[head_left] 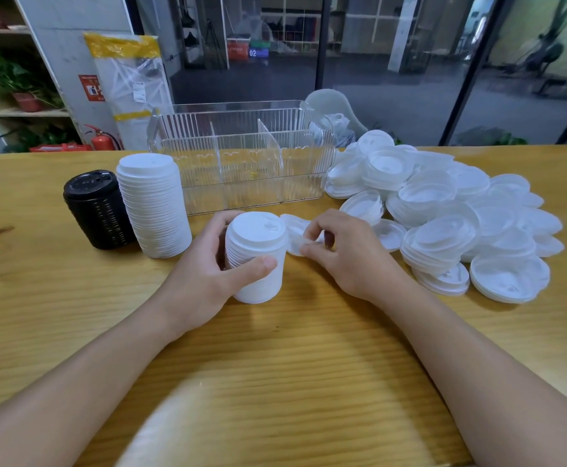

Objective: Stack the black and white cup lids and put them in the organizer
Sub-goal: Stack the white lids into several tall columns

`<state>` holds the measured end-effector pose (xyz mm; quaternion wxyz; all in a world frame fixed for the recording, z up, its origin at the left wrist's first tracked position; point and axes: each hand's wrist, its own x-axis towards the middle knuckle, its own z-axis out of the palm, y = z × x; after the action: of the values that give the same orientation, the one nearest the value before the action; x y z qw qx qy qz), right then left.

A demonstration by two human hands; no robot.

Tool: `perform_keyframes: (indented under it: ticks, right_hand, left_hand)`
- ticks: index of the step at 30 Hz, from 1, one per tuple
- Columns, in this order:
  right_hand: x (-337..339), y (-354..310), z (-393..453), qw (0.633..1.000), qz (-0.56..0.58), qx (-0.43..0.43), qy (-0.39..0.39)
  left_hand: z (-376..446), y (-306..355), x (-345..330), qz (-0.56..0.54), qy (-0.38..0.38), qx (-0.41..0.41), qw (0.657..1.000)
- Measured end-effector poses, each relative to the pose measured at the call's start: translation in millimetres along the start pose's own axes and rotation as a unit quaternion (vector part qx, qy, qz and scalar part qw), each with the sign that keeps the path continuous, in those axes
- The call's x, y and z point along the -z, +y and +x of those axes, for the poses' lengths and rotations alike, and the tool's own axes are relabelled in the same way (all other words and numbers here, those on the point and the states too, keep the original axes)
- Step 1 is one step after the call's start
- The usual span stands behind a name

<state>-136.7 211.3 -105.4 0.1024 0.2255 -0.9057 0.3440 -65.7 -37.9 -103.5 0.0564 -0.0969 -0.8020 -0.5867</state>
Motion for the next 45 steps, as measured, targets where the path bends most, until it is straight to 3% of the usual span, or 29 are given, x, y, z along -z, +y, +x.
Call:
perform_keyframes:
  ticks: [3,6,8,11,20,31,38,42,45]
  right_hand:
    - [6.9,-3.8,1.5,0.99,0.131,-0.037,0.035]
    - [13.4,-2.8,5.2,0.95,0.29,-0.097,0.061]
    - [14.4,1.0,6.9,0.933,0.329,-0.13,0.067]
    - [12.1,4.6,7.9,0.932,0.319,-0.158,0.067]
    - [4.6,0.0,2.6,0.988,0.075,-0.133,0.027]
    - [5.1,-6.2,-2.4,0.994,0.02,-0.111,-0.008]
    - [11.6,-2.3,1.0,0.989,0.081,-0.122,0.033]
    - [19.5,-11.9,-0.7,0.967,0.229,-0.076,0.078]
    - [21.5,-29.5,-6.7,0.945,0.325,-0.021,0.017]
  left_hand:
    - [0.4,-1.3,1.3,-0.004,0.008,0.003,1.0]
    - [1.7,-4.0,3.1,-0.011,0.024,0.006,1.0]
    - [3.0,-6.4,3.5,-0.014,0.031,0.0,0.999]
    - [3.8,-8.2,0.9,-0.033,0.042,-0.008,0.999]
    - [5.0,-2.5,-12.6,-0.031,0.056,-0.011,0.998]
    - [4.1,-4.2,-8.9,-0.076,0.044,0.005,0.996]
    - [4.0,-5.4,-8.0,-0.068,0.035,0.005,0.997]
    - [4.4,-9.4,-6.4,-0.045,0.025,-0.002,0.999]
    - [4.5,-9.3,-8.5,-0.047,0.009,-0.004,0.999]
